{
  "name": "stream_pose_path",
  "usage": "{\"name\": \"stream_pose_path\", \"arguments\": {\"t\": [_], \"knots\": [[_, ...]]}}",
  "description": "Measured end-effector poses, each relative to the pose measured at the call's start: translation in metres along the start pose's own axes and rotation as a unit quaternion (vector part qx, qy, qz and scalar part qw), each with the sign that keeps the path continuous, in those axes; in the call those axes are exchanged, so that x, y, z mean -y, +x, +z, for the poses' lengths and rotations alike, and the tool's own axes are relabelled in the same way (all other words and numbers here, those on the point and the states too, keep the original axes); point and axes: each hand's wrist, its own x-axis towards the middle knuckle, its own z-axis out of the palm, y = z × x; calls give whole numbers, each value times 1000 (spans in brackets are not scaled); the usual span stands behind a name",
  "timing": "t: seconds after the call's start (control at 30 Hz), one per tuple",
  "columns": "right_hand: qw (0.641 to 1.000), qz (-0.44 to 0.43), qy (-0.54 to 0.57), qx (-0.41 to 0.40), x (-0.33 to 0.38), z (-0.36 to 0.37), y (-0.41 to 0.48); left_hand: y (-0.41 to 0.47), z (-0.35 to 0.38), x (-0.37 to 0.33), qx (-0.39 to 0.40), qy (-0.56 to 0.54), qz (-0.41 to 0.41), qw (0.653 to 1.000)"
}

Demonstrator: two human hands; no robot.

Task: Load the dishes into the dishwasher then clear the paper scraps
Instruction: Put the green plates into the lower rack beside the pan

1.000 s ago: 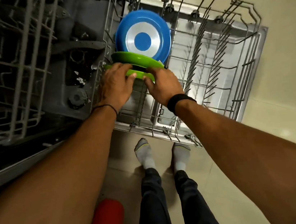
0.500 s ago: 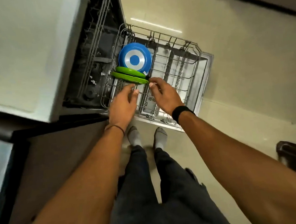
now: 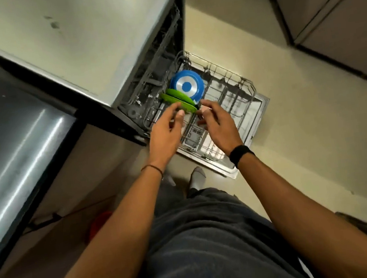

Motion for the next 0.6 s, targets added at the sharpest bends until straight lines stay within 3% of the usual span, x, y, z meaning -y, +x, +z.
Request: {"name": "stream_pose_path", "arguments": {"t": [0.13, 0.27, 0.6], "knots": [[999, -28, 13, 45, 32, 26, -5, -23, -40, -2, -86, -118, -8, 989], [990, -69, 38, 115, 73, 76, -13, -54, -96, 4, -192, -215, -23, 957], [939, -153, 26, 308, 151, 286, -105, -204, -273, 73, -392, -278, -14, 877]]}}
